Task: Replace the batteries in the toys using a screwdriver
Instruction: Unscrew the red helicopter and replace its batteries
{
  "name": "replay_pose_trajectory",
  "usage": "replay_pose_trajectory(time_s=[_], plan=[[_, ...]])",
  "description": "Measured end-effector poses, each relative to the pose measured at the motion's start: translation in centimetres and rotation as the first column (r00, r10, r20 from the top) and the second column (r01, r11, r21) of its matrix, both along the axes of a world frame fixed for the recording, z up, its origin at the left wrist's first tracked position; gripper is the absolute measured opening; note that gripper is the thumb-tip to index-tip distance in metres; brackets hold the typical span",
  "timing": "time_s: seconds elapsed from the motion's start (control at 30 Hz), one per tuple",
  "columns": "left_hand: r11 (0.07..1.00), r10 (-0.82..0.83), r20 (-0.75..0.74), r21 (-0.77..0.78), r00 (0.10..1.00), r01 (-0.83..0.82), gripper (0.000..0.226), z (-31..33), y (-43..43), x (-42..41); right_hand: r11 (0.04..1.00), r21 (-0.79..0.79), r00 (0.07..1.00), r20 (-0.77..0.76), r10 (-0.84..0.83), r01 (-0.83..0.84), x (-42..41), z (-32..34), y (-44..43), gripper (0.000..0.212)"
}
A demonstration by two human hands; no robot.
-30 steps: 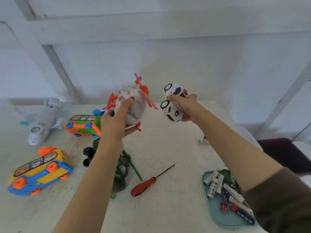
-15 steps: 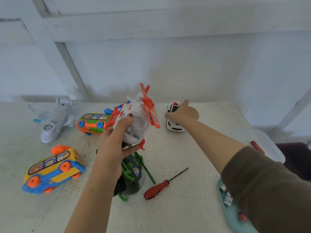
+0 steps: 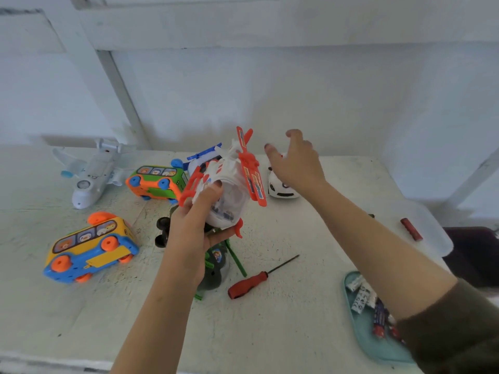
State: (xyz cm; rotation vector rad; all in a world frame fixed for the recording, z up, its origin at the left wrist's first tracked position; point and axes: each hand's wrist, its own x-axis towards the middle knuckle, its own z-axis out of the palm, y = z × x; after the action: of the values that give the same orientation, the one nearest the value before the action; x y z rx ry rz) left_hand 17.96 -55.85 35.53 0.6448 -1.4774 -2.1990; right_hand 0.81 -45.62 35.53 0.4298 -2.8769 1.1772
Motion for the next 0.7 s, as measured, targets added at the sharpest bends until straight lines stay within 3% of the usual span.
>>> replay_pose_trajectory(time_s=[0.07, 0.1, 0.23, 0.37, 0.57, 0.7], plan=[[0.999, 0.025, 0.003, -0.019, 1.000, -0.025, 0.060, -0.1, 0.9, 0.2, 0.947, -0.320, 0.974, 0.207, 0.096, -0.025, 2.6, 1.8, 1.1, 0.050], [0.998, 0.042, 0.006, -0.044, 0.999, -0.042, 0.067, -0.2, 1.5, 0.4, 0.914, -0.404, 0.948, 0.277, 0.158, -0.034, 4.2, 2.4, 1.7, 0.049], [0.932, 0.151, -0.108, -0.316, 0.983, -0.178, 0.064, -0.8, 4.5, 1.4, 0.858, -0.491, 0.842, 0.391, 0.372, -0.151, 10.8, 2.4, 4.7, 0.083], [0.879, 0.160, -0.219, -0.411, 0.962, -0.240, 0.070, -2.2, 8.0, 2.5, 0.653, -0.751, 0.725, 0.502, 0.473, 0.094, 14.3, 0.0, 6.9, 0.087], [0.833, 0.048, -0.202, -0.533, 0.978, -0.151, 0.089, -4.2, 11.9, 5.0, 0.514, -0.831, 0.617, 0.522, 0.589, 0.212, 14.7, -2.3, 11.1, 0.054], [0.824, 0.070, -0.294, -0.521, 0.953, -0.221, 0.060, -4.9, 12.1, 7.1, 0.509, -0.834, 0.459, 0.545, 0.702, 0.213, 13.9, -2.6, 14.1, 0.076]])
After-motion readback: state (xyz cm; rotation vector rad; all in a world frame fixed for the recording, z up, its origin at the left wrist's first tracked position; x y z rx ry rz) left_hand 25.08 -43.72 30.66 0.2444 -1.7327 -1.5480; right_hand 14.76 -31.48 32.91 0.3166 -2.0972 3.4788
